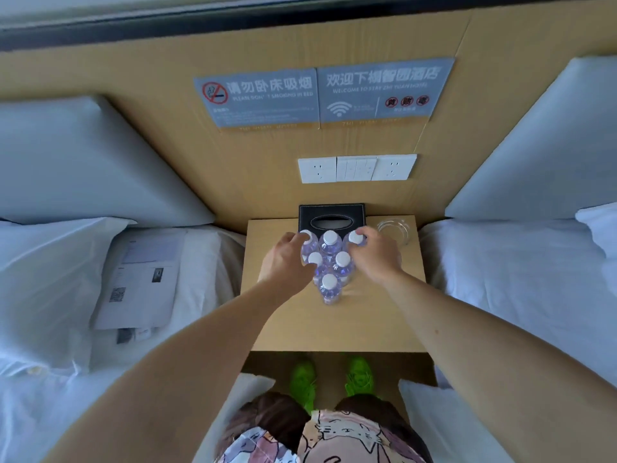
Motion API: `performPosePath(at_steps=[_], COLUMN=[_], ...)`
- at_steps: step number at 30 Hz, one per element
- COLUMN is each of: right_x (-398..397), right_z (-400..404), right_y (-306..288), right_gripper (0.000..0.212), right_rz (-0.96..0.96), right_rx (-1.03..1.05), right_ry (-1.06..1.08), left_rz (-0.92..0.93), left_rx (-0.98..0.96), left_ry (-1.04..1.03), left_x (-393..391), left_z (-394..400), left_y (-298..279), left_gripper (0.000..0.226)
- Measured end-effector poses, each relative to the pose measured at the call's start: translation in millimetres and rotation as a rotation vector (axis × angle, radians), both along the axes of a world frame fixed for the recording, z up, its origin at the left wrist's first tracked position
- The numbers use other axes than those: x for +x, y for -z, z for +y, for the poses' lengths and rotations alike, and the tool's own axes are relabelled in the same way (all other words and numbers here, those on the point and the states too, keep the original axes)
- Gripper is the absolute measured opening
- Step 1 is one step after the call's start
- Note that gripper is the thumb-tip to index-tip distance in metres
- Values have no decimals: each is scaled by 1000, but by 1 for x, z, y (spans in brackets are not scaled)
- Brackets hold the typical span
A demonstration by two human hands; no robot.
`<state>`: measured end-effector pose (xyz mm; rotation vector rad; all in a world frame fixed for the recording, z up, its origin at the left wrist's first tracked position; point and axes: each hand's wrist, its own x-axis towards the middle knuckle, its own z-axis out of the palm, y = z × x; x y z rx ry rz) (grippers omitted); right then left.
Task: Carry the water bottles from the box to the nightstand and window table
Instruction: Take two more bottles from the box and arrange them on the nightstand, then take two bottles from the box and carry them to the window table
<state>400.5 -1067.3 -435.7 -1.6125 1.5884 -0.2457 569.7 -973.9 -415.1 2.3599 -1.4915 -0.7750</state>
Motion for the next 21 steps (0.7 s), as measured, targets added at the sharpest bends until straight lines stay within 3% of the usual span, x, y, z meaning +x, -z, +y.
performPosePath(at_steps=[4,10,14,21], right_x=[-3,-26,-73,-172], right_z=[-3,14,48,147], right_y=[-51,-125,-152,-189], right_gripper=[46,49,53,68], right_rz=[55,335,575,701], right_rx=[-117,-365,-456,-416], right_ry=[-51,0,123,479], left_rz=[-72,-118,-108,-118], left_rx=[-56,-222,-315,-441], left_ry=[142,400,566,944], left_x=[7,-4,-43,-166], left_z=[-31,-68,-82,-48], left_y=[-49,-117,-145,-180], left_gripper=[61,67,67,72])
